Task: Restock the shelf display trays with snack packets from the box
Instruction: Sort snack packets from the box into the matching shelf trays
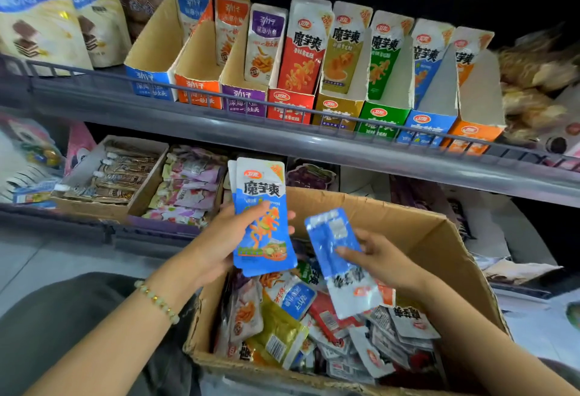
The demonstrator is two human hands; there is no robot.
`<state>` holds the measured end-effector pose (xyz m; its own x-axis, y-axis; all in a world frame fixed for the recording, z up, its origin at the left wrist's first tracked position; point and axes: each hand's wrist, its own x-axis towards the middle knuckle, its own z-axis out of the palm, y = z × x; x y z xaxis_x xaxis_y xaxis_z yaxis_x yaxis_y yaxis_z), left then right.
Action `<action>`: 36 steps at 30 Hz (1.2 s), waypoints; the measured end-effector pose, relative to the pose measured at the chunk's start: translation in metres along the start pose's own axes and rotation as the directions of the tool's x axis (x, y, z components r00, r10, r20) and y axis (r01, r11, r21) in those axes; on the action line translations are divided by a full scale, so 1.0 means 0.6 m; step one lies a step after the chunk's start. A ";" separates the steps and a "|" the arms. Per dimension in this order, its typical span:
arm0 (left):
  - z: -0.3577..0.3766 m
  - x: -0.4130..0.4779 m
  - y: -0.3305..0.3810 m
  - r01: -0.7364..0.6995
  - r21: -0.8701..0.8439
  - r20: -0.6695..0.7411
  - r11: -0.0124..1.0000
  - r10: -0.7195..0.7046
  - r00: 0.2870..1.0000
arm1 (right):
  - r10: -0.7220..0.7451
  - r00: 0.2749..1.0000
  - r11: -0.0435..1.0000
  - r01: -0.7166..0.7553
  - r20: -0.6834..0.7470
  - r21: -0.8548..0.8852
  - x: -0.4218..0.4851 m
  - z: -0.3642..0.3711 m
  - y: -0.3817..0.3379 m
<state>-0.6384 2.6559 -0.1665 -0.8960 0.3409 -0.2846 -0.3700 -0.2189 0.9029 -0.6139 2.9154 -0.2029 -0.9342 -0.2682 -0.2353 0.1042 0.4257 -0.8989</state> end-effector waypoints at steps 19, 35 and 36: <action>0.036 0.014 -0.025 -0.186 0.063 -0.188 0.981 0.194 0.963 | -0.268 0.954 0.962 0.257 -0.135 -0.095 0.020 0.109 -0.109; 0.020 0.006 0.018 -0.177 -0.099 -0.365 0.979 0.129 0.922 | 0.107 0.959 0.757 0.093 -0.263 0.647 0.005 0.070 -0.126; 0.019 0.003 0.023 -0.160 -0.106 -0.361 0.981 0.111 0.926 | 0.117 0.937 0.757 0.132 -0.330 0.641 0.006 0.056 -0.132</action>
<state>-0.6422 2.6636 -0.1510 -0.9594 -0.0389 -0.2793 -0.2463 -0.3665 0.8972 -0.6143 2.8516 -0.1448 -0.9756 0.0838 -0.2031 0.1744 -0.2669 -0.9478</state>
